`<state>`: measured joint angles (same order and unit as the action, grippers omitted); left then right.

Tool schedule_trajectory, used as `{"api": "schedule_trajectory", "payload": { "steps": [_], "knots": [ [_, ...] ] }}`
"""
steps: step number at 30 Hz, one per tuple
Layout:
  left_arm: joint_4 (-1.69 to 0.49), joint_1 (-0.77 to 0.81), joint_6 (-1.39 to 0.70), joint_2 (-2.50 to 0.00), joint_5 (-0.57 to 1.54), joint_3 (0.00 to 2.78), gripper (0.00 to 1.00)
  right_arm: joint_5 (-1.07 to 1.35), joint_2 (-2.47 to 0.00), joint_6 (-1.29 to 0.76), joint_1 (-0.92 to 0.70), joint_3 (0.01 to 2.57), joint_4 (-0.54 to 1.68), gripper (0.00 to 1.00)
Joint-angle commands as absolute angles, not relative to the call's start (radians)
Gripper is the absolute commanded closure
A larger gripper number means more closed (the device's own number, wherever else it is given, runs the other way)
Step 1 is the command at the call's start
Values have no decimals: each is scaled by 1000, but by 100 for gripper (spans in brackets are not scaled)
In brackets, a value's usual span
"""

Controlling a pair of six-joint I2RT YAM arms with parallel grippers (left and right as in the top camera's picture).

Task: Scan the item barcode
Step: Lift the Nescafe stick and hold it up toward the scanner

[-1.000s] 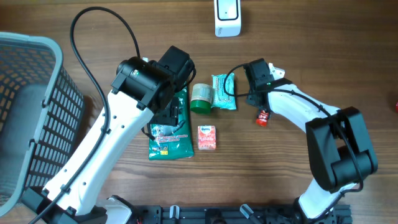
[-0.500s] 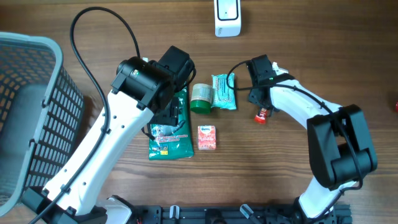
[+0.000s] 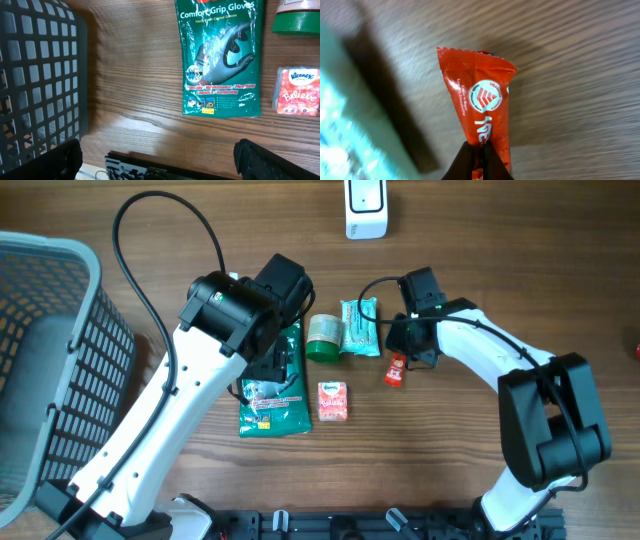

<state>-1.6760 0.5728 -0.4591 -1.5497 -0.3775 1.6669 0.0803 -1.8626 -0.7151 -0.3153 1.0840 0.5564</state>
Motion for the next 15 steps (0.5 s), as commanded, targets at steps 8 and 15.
{"api": "schedule_trajectory", "payload": {
  "steps": [8,15],
  "knots": [
    [-1676,569,-476,-1531,-394,1665,0,374,-1805,-628,-333,1028,532,96],
    [-1676,569,-476,-1531,-394,1665,0,653,-1805,-553,-333,1028,419,95]
  ]
}}
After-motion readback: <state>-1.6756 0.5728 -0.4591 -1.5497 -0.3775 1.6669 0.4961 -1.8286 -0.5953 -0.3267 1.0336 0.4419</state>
